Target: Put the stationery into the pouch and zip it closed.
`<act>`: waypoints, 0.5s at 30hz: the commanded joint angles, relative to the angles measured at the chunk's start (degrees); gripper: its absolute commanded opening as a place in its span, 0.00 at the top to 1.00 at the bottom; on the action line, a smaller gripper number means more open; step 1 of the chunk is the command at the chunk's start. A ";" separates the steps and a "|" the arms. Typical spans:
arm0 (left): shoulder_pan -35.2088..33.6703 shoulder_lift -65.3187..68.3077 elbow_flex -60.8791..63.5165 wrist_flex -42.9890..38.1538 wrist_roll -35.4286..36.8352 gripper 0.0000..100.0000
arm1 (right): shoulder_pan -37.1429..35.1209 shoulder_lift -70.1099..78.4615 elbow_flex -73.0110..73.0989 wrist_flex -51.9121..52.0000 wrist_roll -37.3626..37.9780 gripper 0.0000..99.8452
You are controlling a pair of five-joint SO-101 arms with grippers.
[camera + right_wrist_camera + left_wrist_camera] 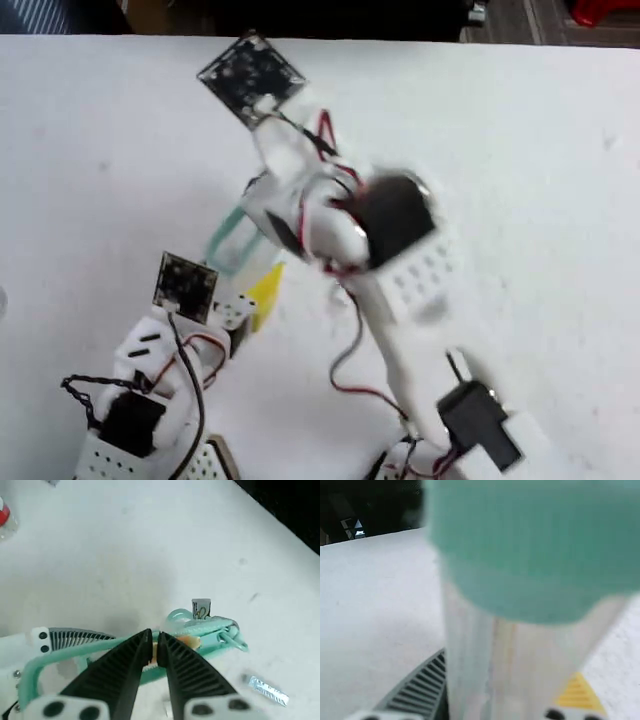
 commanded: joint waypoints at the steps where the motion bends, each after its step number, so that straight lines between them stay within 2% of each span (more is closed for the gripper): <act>1: -0.48 -0.04 -1.05 0.26 0.26 0.77 | 2.77 1.10 -1.85 -0.57 1.05 0.98; 7: -0.48 -0.04 -1.05 0.09 0.18 0.77 | 2.24 -6.46 -14.15 1.98 0.97 0.98; 15: -0.48 -0.04 -1.05 0.00 0.18 0.77 | 1.27 -7.25 -10.90 1.54 1.32 0.98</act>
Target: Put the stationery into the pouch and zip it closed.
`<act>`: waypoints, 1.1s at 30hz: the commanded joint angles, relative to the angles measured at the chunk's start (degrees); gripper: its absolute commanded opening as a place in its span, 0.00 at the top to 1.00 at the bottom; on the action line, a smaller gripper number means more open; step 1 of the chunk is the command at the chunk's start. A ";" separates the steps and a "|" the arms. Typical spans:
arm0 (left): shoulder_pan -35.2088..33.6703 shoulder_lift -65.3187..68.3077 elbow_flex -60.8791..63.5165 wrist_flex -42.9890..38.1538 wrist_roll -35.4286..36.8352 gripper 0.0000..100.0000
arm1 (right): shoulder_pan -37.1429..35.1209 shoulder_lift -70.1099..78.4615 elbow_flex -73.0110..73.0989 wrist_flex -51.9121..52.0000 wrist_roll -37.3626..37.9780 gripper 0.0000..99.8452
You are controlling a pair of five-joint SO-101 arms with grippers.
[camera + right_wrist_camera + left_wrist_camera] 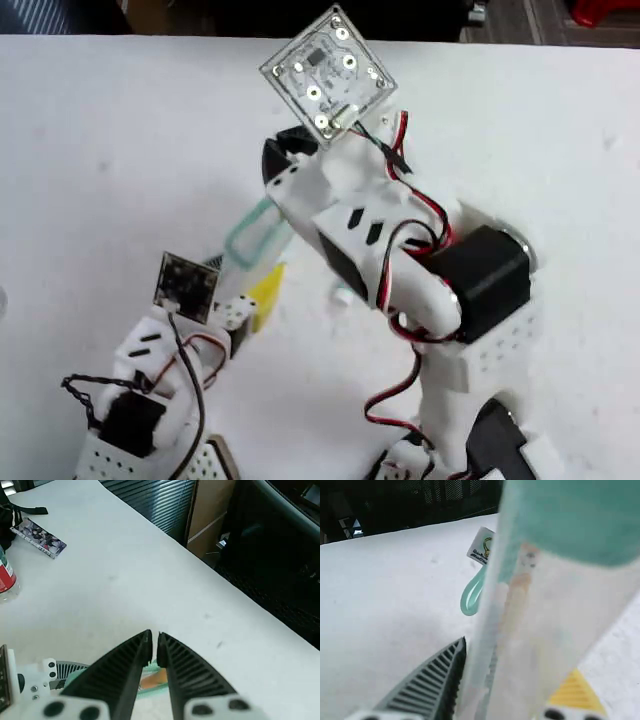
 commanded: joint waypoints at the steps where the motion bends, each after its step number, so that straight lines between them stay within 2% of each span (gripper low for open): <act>1: -0.48 -0.04 -1.05 0.00 0.18 0.77 | -0.66 0.31 2.02 0.04 0.88 0.98; 12: -0.48 -0.04 -1.05 0.09 0.18 0.77 | 6.37 -0.40 9.23 0.04 0.62 0.98; 22: -0.48 -0.04 -1.05 0.09 0.18 0.77 | 3.38 -0.22 9.49 3.12 0.70 0.98; 29: -0.48 -0.04 -1.05 0.09 0.18 0.77 | 3.21 0.75 18.46 2.15 0.97 0.98; 33: -0.48 -0.04 -1.05 0.09 0.18 0.77 | 3.12 0.66 16.70 2.24 1.05 0.98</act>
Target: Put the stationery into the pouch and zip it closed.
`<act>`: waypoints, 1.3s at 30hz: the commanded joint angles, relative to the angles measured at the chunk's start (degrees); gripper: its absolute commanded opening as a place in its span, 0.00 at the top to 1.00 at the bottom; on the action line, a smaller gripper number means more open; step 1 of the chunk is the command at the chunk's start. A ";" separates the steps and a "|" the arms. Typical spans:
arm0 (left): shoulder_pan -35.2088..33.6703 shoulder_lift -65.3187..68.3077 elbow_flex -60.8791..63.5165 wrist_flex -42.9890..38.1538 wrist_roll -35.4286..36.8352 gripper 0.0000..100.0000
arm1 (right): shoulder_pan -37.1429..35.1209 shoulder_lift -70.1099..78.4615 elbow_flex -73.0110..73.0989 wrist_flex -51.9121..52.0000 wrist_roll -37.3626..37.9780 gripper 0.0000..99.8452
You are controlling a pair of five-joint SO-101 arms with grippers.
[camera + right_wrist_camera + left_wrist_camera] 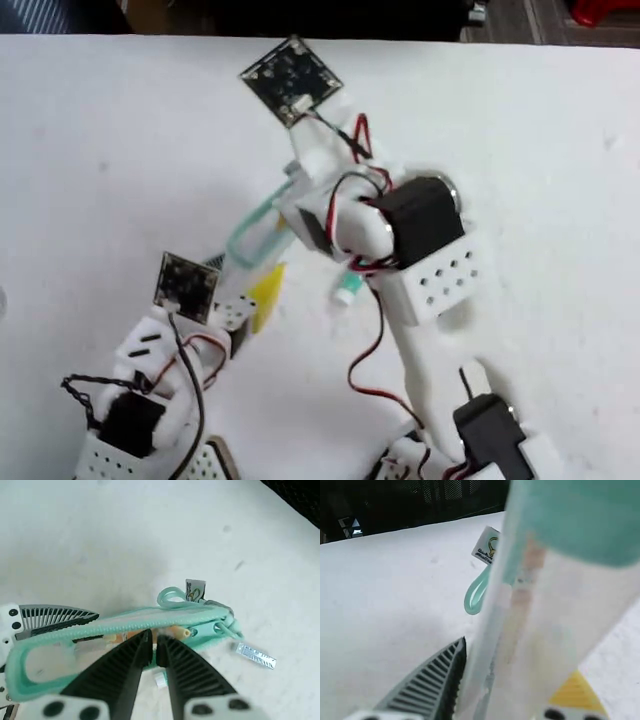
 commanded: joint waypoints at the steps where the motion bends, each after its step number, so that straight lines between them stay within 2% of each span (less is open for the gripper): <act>1: -0.57 -0.13 -0.97 0.09 0.18 0.77 | -0.13 -1.10 -3.43 0.75 0.62 0.98; 6: -0.57 -0.13 -0.88 0.09 0.18 0.77 | 0.04 -6.11 -11.25 0.66 0.53 0.98; 10: -0.57 -0.13 -0.88 0.09 0.18 0.77 | 0.13 -7.16 -11.08 0.75 0.53 0.98; 20: -0.57 -0.13 -0.88 0.35 0.18 0.77 | 1.63 2.07 -3.52 0.31 0.26 0.98; 28: -0.57 -0.13 -0.88 0.18 0.18 0.77 | 3.03 -5.14 -7.47 -0.13 0.35 0.98; 34: -0.57 -0.13 -0.88 0.09 0.18 0.77 | 6.11 -3.82 -1.67 -3.91 0.18 0.98; 39: -0.57 -0.13 -0.88 0.09 0.18 0.77 | 2.86 -0.48 3.52 -4.00 0.09 0.98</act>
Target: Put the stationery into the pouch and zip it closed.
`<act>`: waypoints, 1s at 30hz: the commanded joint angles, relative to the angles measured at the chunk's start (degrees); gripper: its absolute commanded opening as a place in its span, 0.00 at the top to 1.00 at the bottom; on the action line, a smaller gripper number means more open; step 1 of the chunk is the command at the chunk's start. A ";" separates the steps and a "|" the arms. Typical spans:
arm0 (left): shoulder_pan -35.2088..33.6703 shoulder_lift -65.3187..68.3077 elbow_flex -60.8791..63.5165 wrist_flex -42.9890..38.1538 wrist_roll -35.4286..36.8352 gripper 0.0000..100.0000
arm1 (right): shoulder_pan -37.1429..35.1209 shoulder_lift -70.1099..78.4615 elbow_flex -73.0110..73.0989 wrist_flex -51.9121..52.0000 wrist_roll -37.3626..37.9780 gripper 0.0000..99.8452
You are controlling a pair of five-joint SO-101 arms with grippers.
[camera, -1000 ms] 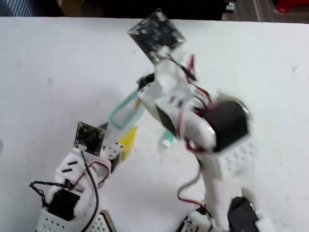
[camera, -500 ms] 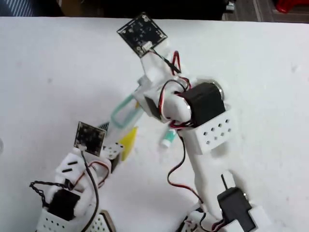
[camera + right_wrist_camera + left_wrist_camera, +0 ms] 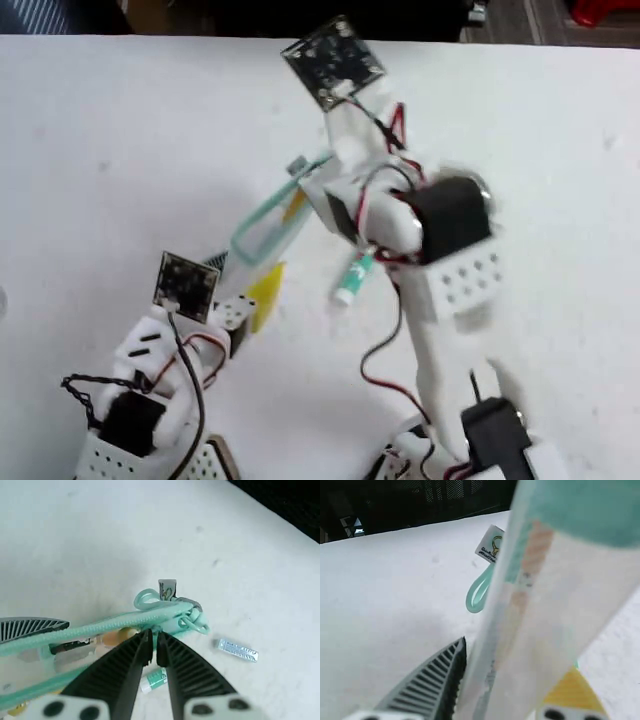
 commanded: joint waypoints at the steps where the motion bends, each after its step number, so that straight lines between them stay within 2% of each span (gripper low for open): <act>1: -0.22 -0.13 -0.88 0.09 0.09 0.77 | -3.56 1.10 1.58 -0.75 0.26 0.98; 5: -0.22 -0.13 -0.88 0.18 0.09 0.77 | -5.41 -0.04 -0.70 -0.66 0.62 0.98; 11: -0.22 -0.13 -0.97 0.18 0.09 0.77 | -1.19 -4.35 -9.23 -0.84 0.09 0.98; 23: -0.22 -0.13 -0.97 0.26 0.09 0.77 | -7.34 4.62 0.26 -1.63 1.14 0.98; 26: -0.22 -0.13 -0.97 0.35 0.09 0.77 | -7.08 2.51 -2.46 -0.13 4.31 0.98; 30: -0.22 -0.13 -0.97 0.18 0.09 0.77 | -4.79 -2.95 -10.46 1.01 4.04 0.98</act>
